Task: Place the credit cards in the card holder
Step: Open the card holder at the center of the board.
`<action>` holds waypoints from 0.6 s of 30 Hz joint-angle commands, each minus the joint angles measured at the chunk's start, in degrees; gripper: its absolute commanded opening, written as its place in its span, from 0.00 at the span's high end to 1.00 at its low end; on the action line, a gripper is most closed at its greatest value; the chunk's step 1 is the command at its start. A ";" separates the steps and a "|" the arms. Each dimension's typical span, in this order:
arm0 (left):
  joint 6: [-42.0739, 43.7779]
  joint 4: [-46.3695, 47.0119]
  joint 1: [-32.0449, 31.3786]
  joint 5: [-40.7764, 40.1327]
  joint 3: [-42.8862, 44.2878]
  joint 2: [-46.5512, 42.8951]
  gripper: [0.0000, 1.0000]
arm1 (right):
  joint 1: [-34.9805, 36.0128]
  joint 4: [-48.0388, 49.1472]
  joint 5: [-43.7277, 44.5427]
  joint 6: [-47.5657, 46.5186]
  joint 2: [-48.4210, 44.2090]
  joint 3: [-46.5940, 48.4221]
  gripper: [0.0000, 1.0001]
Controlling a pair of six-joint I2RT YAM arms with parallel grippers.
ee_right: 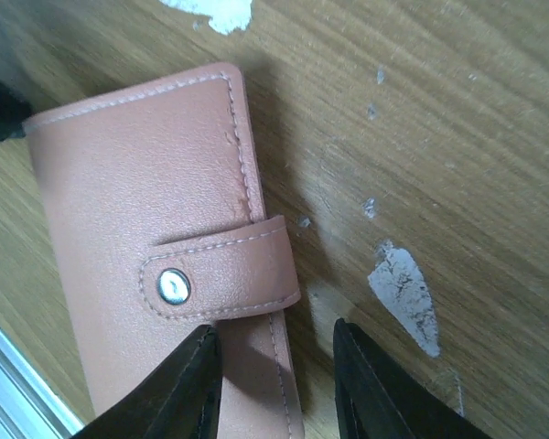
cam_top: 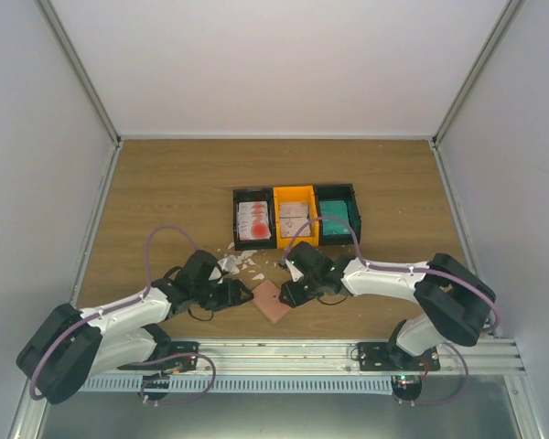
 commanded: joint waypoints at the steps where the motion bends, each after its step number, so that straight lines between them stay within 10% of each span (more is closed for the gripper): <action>1: -6.32 6.57 -0.83 5.19 -3.80 -1.73 0.40 | 0.71 3.58 -1.93 1.10 2.33 -1.92 0.66; 18: -14.69 31.97 -6.22 0.80 -8.70 9.73 0.52 | 0.52 8.29 -2.18 7.25 7.39 -4.87 0.76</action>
